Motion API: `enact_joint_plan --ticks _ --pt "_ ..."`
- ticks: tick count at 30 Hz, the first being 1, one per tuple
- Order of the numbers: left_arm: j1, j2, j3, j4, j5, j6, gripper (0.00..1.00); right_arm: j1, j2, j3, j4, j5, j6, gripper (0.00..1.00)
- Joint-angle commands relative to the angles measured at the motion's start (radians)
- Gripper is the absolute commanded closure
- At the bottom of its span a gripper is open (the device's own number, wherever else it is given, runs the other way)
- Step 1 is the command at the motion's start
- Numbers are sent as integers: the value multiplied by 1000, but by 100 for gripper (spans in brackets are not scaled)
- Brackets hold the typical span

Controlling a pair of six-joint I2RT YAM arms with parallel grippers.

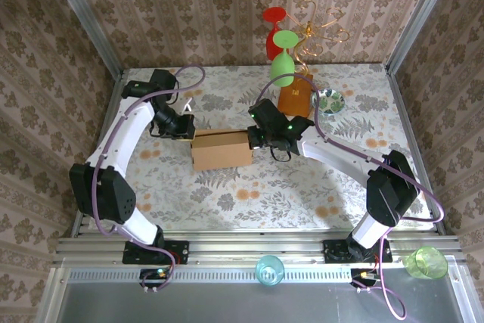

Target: Fold the paper box

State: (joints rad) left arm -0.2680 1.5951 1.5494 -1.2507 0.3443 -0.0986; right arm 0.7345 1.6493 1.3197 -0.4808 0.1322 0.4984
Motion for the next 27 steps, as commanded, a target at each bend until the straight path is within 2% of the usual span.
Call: enact_joint_plan --ticks 1,6,16,27 --pt "-14 19 42 -36 82 -16 92 22 35 -1 -105 -10 11 100" --pt "-14 0 -3 -6 58 -13 93 22 32 -5 -103 -6 13 100" --pt "-31 -159 -274 311 12 -76 96 31 1 -61 -31 0 1 100" --pt "-98 -299 -478 487 -100 -102 97 36 -26 -110 -13 4 -11 100"
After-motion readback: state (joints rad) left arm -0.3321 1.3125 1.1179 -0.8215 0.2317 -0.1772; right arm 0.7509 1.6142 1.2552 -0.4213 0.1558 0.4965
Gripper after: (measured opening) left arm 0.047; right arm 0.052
